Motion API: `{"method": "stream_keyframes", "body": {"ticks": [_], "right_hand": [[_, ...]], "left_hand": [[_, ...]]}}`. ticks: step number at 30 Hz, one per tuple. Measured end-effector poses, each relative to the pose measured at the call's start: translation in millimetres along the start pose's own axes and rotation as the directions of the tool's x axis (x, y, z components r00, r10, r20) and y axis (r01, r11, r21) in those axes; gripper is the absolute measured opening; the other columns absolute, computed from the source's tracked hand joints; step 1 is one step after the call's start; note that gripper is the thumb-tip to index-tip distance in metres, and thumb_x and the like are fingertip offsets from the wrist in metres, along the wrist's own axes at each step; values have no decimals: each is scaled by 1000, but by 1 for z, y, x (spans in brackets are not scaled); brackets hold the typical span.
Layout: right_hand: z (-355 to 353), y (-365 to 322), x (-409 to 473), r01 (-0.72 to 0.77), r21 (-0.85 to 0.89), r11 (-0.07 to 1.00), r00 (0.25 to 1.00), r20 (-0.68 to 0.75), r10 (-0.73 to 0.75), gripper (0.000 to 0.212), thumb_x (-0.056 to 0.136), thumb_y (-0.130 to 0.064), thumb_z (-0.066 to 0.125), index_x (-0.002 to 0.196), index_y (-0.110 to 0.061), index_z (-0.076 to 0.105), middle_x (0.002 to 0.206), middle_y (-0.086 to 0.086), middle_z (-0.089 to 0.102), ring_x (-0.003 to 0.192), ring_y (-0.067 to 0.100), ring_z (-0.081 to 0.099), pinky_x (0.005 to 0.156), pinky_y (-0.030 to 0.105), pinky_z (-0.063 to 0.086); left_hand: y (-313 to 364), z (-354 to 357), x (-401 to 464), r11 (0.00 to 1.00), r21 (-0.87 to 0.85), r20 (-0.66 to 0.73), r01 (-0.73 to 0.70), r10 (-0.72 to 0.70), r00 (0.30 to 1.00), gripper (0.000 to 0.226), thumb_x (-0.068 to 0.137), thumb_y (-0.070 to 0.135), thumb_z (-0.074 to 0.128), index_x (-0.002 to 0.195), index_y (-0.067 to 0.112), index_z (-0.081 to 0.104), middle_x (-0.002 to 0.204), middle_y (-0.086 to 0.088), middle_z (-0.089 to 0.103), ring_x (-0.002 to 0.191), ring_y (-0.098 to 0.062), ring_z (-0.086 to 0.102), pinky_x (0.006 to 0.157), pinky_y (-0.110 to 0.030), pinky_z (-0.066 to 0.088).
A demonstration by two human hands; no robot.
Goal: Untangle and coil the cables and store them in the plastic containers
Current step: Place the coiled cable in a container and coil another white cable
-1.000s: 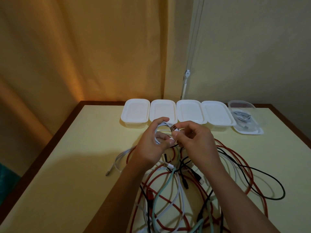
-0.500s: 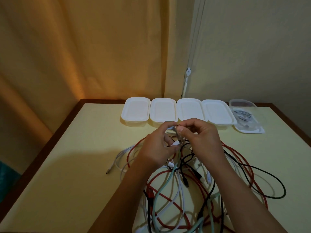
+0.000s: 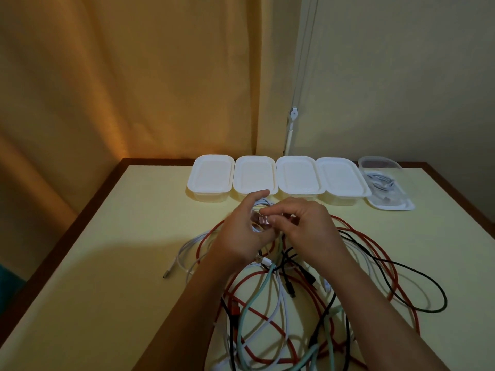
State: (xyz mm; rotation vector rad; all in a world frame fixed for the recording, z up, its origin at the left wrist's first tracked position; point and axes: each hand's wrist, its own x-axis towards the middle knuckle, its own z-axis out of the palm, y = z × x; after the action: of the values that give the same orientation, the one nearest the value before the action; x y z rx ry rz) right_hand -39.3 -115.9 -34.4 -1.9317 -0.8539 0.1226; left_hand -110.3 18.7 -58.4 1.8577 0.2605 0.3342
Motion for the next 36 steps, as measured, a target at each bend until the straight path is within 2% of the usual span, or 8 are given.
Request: {"method": "stream_keyframes", "body": {"ticks": [4,7,10,15,19,22,29,36], "right_hand": [[-5,-1,0,-45,96,994,999,-2,45,28,94,-11,65,101,-35,78,97,-22,74,95,-6,65,76,8,47],[-3,2,1,-49,128,991,998,-31,54,26,99,-16,58,111,-34,74,104,-19,75,102,-4,66,81,13,49],[-3,4,1,-52,148,988,995,-75,63,30,101,-13,55,111,-35,72,104,-19,74,101,-3,66,78,7,48],[-5,4,2,-52,208,977,991,-109,76,30,101,-12,55,108,-36,71,103,-16,76,104,-3,67,87,19,52],[-8,3,2,-39,201,979,970,-228,86,27,101,-13,55,109,-31,73,103,-18,74,99,-4,65,76,7,48],[-11,8,4,-91,221,971,926,-340,164,24,100,-16,56,110,-30,73,106,-16,72,96,0,64,76,13,49],[-24,24,-2,-317,266,910,910,-184,371,24,100,-26,55,94,-25,78,84,-6,76,77,15,70,67,32,50],[-49,35,-16,-350,374,859,887,-163,432,13,95,-18,67,103,-22,76,89,0,78,77,15,75,67,30,59]], "left_hand": [[-3,-10,1,1000,-6,20,-15,15,1000,71,87,11,72,142,41,38,113,3,64,101,-2,63,87,-21,54],[-2,-11,-1,999,-21,32,-25,25,999,63,96,1,56,145,34,34,95,-4,61,81,-10,68,76,-21,53],[-1,-7,0,1000,7,68,-23,23,997,63,98,0,48,144,39,31,109,-2,62,84,-16,70,79,-29,56],[3,-7,-2,999,-23,54,-50,51,997,66,95,-8,45,140,39,36,121,1,58,82,-15,68,69,-19,50],[5,-5,-2,994,-66,34,-82,85,996,66,93,-12,45,140,34,39,120,0,59,88,-17,67,70,-22,53],[6,0,-3,991,-82,20,-103,105,994,68,92,-12,47,140,36,40,127,0,58,97,-21,67,70,-20,52],[8,21,2,975,-211,32,-68,76,997,72,92,-12,52,143,37,40,142,-10,49,92,-24,71,68,-29,56],[15,59,0,950,-308,4,-42,46,999,73,94,-6,57,145,39,34,145,9,45,117,-8,61,86,-28,58]]}}
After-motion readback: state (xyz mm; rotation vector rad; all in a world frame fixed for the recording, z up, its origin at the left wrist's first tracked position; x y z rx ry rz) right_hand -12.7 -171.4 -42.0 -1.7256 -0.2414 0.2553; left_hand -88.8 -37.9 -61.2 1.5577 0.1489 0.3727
